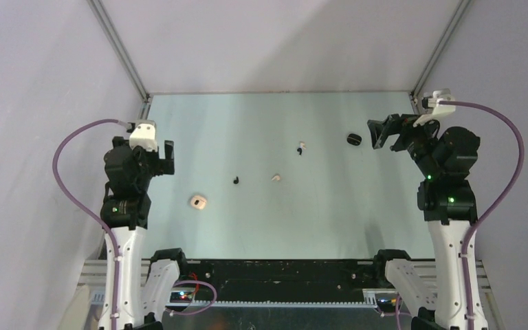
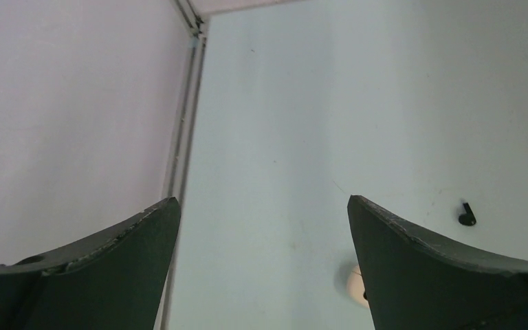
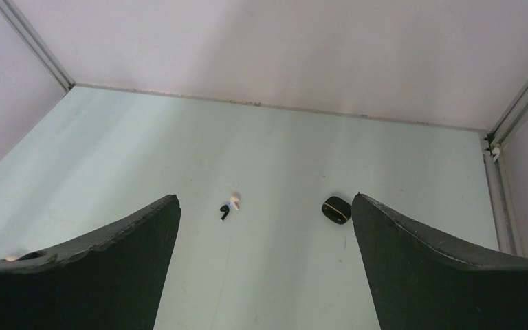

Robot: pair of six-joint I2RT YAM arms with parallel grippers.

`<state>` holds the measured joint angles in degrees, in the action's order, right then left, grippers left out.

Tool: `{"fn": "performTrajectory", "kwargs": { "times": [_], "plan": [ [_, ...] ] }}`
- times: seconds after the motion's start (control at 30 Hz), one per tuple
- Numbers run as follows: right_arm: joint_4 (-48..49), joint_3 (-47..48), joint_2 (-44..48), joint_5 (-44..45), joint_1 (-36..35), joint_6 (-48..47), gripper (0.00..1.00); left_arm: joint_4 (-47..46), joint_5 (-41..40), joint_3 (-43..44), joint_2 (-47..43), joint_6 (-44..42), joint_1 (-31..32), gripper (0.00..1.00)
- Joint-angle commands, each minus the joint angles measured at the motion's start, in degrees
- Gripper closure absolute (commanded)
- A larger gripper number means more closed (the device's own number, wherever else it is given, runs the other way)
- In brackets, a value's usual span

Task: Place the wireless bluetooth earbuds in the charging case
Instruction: Pick up the charging case.

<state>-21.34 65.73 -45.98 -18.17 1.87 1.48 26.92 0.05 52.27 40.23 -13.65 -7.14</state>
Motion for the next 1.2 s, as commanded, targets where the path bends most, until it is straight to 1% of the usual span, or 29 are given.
{"fn": "performTrajectory", "kwargs": {
  "times": [0.0,0.13,0.17,0.27,0.33,0.37,0.47,0.57,0.6,0.63,0.7,0.77,0.87,0.93,0.97,1.1,1.17],
  "plan": [
    [5.6,-0.3,-4.8,5.2,-3.6,-0.9,0.0,-1.3,6.5,0.2,-0.3,-1.0,-0.3,0.01],
    [5.8,1.2,-12.7,13.7,-9.2,-4.4,0.0,-1.1,10.6,-0.9,-1.2,-1.1,-0.3,0.01],
    [5.7,2.1,-15.8,14.6,-9.6,-4.5,0.0,-1.4,11.0,-1.1,-1.3,-1.0,-0.3,0.01],
    [3.7,5.0,-22.7,17.5,-10.5,-3.7,0.04,-2.0,12.6,-2.0,-1.4,-0.7,-0.3,0.01],
    [1.3,10.0,-31.0,20.2,-10.4,-2.9,0.07,-2.3,13.0,-2.3,-1.6,-0.7,-0.3,0.01],
    [-0.5,11.4,-33.2,21.7,-10.3,-2.8,0.07,-2.5,13.0,-2.6,-1.6,-0.7,-0.3,0.01],
    [-5.3,19.7,-44.5,22.6,-9.6,-3.3,0.11,-3.0,13.1,-3.2,-2.1,-0.9,-0.3,0.01],
    [-13.4,28.2,-54.1,23.2,-8.6,-3.7,0.17,-3.2,13.8,-3.5,-2.1,-0.8,-0.2,0.01],
    [-15.2,32.3,-59.0,23.7,-8.4,-3.4,0.19,-3.3,13.9,-3.5,-2.1,-0.7,-0.2,0.01],
    [-18.3,34.3,-61.1,24.4,-7.9,-3.2,0.2,-3.3,14.3,-3.6,-2.0,-0.7,-0.3,0.01],
    [-21.7,40.1,-68.5,24.8,-7.1,-2.1,0.22,-3.4,14.6,-3.8,-1.9,-0.7,-0.3,0.01],
    [-24.2,42.7,-72.2,23.5,-6.3,-0.3,0.23,-3.4,14.8,-3.9,-1.6,-0.7,-0.3,0.01],
    [-25.6,42.9,-74.3,22.2,-5.7,2.0,0.2,-3.6,14.4,-4.0,-1.4,-0.8,-0.2,0.01],
    [-25.9,42.5,-74.7,21.0,-5.1,3.5,0.17,-3.8,14.3,-4.1,-1.3,-0.8,-0.3,0.01],
    [-26.1,42.2,-74.9,20.4,-5.0,3.9,0.13,-3.8,14.4,-4.1,-1.1,-0.9,-0.3,0.01],
    [-26.1,40.9,-75.8,15.6,-3.5,6.7,0.04,-3.9,13.8,-4.2,-0.7,-0.9,-0.3,0.01],
    [-25.9,40.7,-76.9,13.6,-2.7,7.8,0.02,-3.9,13.6,-4.2,-0.9,-0.9,-0.3,0.01]
  ]
}}
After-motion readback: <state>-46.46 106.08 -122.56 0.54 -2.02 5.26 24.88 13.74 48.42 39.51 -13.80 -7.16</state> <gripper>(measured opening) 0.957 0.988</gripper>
